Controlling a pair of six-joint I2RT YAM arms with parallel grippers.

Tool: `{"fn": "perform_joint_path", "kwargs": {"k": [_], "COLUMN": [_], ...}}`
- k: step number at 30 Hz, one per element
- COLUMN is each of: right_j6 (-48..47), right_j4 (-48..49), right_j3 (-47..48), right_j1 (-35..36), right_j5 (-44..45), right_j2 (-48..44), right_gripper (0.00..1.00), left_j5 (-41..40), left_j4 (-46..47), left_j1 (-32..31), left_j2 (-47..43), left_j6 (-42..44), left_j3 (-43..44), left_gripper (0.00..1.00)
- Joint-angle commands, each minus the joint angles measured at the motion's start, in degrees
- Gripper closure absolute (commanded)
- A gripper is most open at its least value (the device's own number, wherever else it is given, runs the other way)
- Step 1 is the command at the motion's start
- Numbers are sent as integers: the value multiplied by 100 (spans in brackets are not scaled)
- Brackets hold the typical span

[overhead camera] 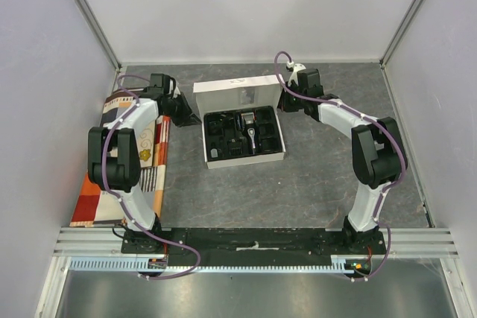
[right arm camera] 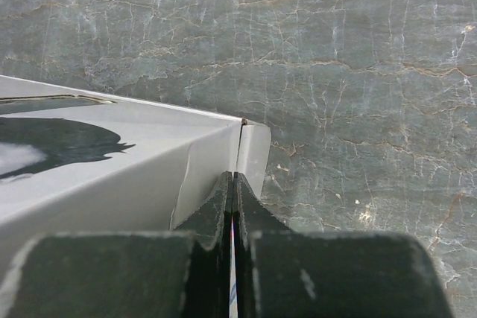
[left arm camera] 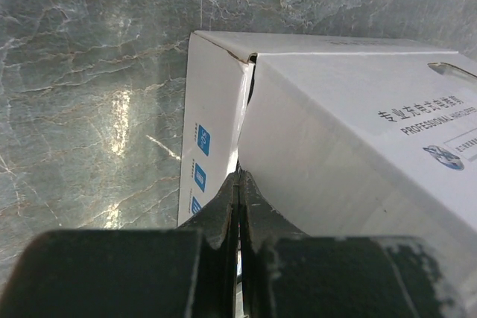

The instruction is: Sort the hair-cutting tools

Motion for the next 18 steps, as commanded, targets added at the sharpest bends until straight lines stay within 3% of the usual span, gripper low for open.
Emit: {"fn": "perform_joint_path", "kwargs": {"k": [1,18], "right_j6": [-78,-69], "right_j4": [140,342], "right_j3": [-71,-537], "right_j1": [122,246], "right_j5": [-26,115], "right_j2": [-307,-368], "right_gripper": [100,100], "left_j5": [183,-80], "left_j4": [276,276], "left_j1": [-98,-150], "left_j2": [-305,-348], "left_j6": [65,152], "left_j3": [-92,-302], "left_gripper": [98,98]}}
